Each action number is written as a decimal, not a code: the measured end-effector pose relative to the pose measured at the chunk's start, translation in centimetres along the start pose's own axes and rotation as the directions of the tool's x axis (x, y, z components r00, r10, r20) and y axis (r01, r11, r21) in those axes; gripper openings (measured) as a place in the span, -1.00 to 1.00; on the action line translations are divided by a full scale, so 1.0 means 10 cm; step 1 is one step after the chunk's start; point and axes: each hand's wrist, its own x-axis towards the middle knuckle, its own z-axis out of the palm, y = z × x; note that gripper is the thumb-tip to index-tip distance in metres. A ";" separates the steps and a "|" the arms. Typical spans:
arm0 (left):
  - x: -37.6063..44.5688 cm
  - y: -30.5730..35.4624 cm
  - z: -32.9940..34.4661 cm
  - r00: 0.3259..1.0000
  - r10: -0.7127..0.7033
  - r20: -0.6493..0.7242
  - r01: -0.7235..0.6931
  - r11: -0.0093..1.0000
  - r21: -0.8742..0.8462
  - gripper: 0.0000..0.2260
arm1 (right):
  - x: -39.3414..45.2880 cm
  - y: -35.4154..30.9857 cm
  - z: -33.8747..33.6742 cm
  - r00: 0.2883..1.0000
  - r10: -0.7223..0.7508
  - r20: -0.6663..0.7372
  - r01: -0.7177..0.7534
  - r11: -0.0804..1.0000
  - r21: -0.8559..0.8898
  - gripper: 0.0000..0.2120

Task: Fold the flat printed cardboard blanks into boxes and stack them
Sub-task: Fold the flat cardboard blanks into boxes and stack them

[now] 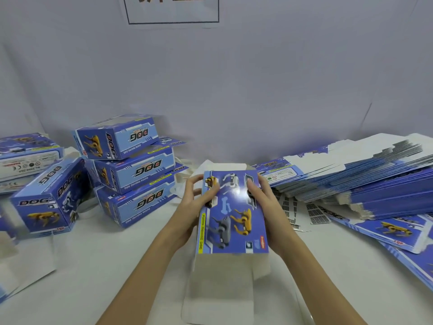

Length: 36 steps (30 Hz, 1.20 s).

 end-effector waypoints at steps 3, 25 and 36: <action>-0.01 0.01 0.05 0.999 0.021 -0.025 -0.022 0.999 -0.023 -0.45 | -0.03 0.02 0.00 0.999 -0.019 -0.026 0.020 0.999 0.025 -0.58; -0.06 0.09 -0.03 0.998 0.024 0.050 -0.017 0.991 -0.135 -0.61 | -0.03 0.08 -0.01 0.992 -0.090 -0.083 0.074 0.981 -0.180 -0.74; -0.08 0.09 -0.01 0.990 0.129 0.052 -0.121 0.985 -0.122 -0.60 | -0.03 0.08 0.02 0.991 -0.124 -0.048 0.114 0.978 -0.172 -0.61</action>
